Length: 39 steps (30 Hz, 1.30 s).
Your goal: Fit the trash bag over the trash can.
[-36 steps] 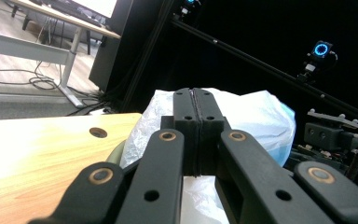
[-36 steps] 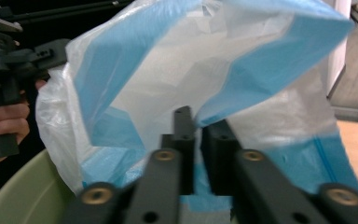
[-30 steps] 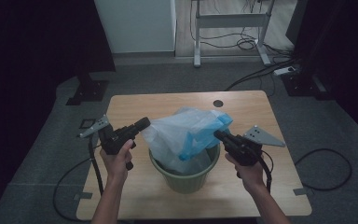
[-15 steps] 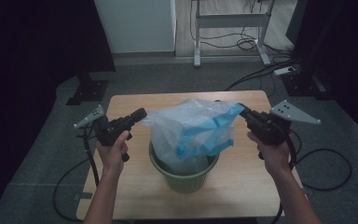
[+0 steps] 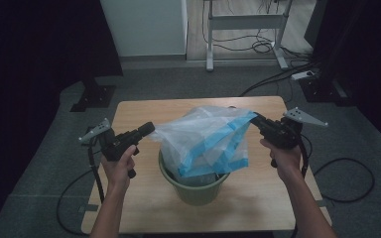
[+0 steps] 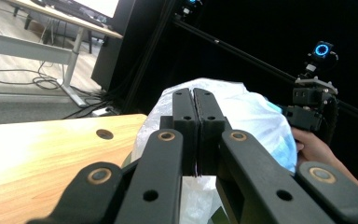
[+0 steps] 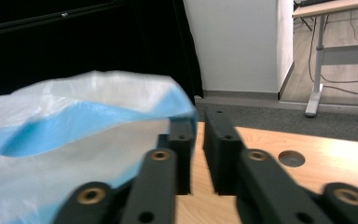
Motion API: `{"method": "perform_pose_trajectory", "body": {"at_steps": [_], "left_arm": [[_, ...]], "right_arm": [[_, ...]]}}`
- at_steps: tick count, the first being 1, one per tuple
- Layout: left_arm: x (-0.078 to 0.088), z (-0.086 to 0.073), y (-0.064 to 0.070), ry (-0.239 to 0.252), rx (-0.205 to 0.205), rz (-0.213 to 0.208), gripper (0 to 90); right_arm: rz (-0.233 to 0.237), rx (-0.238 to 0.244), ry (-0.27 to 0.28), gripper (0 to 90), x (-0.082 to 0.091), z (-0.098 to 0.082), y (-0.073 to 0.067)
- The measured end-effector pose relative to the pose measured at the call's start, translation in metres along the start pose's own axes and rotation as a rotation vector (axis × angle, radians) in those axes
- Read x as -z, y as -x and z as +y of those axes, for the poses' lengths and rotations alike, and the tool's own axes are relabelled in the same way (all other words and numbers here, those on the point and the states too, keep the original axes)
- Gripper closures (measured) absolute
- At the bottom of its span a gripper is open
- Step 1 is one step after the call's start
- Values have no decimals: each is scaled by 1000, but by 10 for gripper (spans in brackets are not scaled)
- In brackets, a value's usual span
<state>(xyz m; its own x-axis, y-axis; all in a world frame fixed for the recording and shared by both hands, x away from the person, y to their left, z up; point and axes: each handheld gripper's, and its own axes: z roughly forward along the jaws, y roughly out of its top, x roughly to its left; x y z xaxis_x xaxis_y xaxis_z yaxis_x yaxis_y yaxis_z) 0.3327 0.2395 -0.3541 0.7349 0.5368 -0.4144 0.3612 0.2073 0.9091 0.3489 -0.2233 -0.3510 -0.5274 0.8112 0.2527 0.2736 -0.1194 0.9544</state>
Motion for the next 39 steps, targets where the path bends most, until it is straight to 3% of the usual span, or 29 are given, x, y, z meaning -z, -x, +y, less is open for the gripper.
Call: {"method": "perform_pose_trajectory", "body": {"at_steps": [3, 7, 10, 15, 17, 20, 27, 30, 35, 39], "left_arm": [[0, -2, 0, 1, 3, 2, 885], [0, -4, 0, 4, 6, 2, 885], [0, -5, 0, 6, 7, 3, 885], [0, -6, 1, 7, 10, 10, 885], [0, -6, 1, 9, 11, 10, 885], [0, -6, 2, 13, 9, 12, 885], [0, -7, 2, 16, 11, 14, 885], [-1, -8, 2, 16, 12, 14, 885], [1, -9, 2, 15, 14, 10, 885], [6, -8, 1, 21, 13, 8, 885]], "right_arm": [[-18, -10, 16, 604, 4, -8, -2], [-41, -1, 57, 510, 21, -19, -13], [-23, 15, 79, 492, 36, -27, -25], [45, 36, 81, 488, 50, -47, -50], [57, 42, 75, 485, 50, -51, -55], [100, 59, 50, 467, 51, -71, -75], [131, 69, 18, 452, 39, -88, -95], [124, 88, 10, 529, 31, -87, -100], [132, 135, 4, 864, 23, -82, -103], [121, 159, 17, 893, 28, -71, -96]]}}
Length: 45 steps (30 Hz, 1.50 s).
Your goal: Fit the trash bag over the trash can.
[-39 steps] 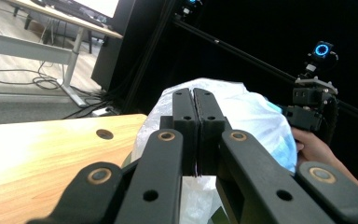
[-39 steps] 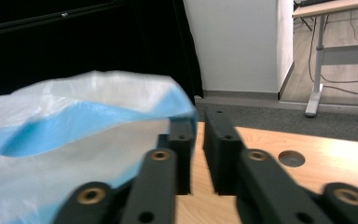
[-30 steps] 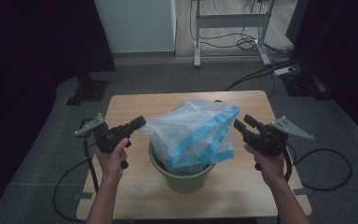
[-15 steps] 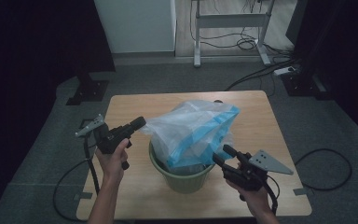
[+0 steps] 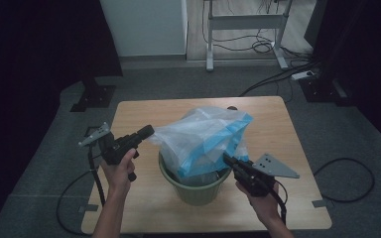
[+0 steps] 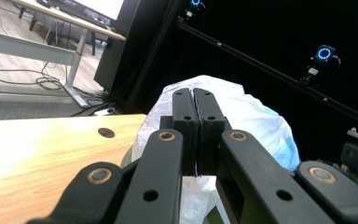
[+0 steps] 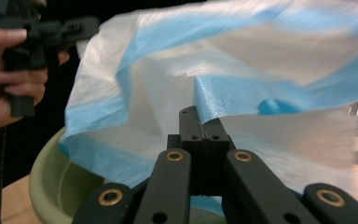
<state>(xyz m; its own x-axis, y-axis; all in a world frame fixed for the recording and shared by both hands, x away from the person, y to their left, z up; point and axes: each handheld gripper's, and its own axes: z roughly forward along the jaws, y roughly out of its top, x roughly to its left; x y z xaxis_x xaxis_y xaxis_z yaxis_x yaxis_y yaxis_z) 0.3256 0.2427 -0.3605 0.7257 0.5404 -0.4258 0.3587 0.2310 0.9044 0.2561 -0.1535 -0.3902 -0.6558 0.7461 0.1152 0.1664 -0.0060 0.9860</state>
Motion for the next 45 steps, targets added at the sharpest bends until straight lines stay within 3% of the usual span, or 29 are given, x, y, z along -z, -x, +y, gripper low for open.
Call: {"method": "perform_pose_trajectory", "body": {"at_steps": [9, 17, 26, 34, 40, 45], "left_arm": [[13, 10, -3, 29, 12, -8, 883], [25, 19, -4, 56, 29, -17, 879], [33, 13, -13, 43, 51, -1, 878], [35, -1, -21, 16, 68, 17, 877], [36, -14, -35, -19, 112, 44, 872], [31, -27, -47, -57, 134, 68, 871]], "right_arm": [[-52, -8, 132, 894, 40, 49, 30], [-91, -18, 176, 893, 54, 74, 48], [-134, -85, 101, 893, 39, 51, 72], [-153, -79, 43, 893, 31, 33, 77], [-177, -95, -33, 893, 22, 18, 87], [-181, -116, -119, 893, 6, -4, 95]]}}
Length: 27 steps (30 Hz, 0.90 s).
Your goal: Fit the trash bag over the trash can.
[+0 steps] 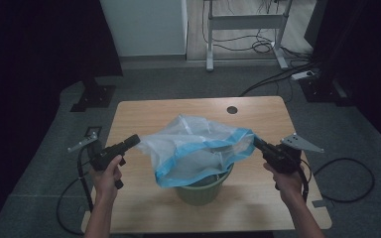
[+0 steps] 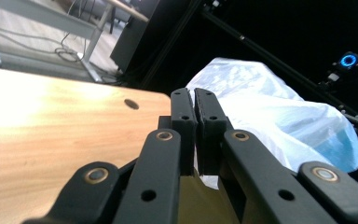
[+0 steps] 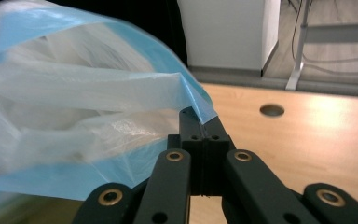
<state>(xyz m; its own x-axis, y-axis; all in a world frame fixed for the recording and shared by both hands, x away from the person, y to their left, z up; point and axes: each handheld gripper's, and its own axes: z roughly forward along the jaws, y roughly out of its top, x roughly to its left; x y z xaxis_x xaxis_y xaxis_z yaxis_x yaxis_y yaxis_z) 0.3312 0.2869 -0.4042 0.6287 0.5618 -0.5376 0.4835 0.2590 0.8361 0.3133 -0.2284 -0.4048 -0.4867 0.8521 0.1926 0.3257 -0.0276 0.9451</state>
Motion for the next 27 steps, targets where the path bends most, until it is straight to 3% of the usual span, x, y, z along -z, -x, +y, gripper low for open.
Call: {"method": "perform_pose_trajectory", "body": {"at_steps": [8, 10, 12, 16, 20, 27], "left_arm": [[-6, -6, 1, -18, -47, 20, 828], [-5, -6, 6, -3, -89, 65, 726], [-2, -4, 14, 10, -131, 132, 551], [8, 0, 29, 16, -187, 170, 333], [18, -2, 45, 7, -257, 194, 256], [26, -4, 58, -15, -293, 178, 221]], "right_arm": [[11, -6, -3, 893, -9, -9, -1], [15, 1, 4, 893, -7, -7, -3], [18, 7, 9, 893, -6, -5, -5], [20, 14, 20, 893, -2, -1, -7], [24, 12, 28, 893, 1, 2, -8], [24, 16, 25, 893, 1, 2, -10]]}}
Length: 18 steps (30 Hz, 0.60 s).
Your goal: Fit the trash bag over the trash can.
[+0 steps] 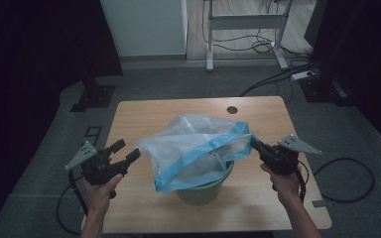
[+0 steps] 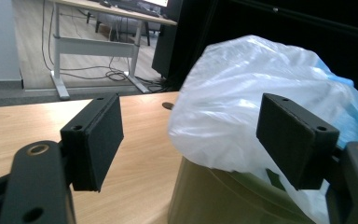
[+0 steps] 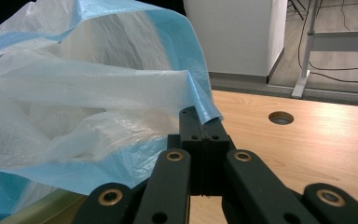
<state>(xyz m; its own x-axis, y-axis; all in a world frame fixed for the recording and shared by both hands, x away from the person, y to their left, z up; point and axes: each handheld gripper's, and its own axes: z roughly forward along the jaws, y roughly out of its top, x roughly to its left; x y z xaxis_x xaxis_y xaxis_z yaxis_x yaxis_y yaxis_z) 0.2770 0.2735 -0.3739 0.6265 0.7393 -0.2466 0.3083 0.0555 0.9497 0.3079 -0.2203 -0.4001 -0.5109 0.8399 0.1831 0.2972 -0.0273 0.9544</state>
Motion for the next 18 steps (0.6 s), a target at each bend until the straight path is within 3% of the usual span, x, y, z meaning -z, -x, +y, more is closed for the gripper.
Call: {"method": "perform_pose_trajectory", "body": {"at_steps": [11, 18], "left_arm": [[5, -8, 35, -46, -39, -67, 203], [-1, -18, 55, -108, -32, -89, 163]], "right_arm": [[3, -2, -2, 893, -2, 0, -3], [3, -5, 1, 893, -1, 2, -3]]}}
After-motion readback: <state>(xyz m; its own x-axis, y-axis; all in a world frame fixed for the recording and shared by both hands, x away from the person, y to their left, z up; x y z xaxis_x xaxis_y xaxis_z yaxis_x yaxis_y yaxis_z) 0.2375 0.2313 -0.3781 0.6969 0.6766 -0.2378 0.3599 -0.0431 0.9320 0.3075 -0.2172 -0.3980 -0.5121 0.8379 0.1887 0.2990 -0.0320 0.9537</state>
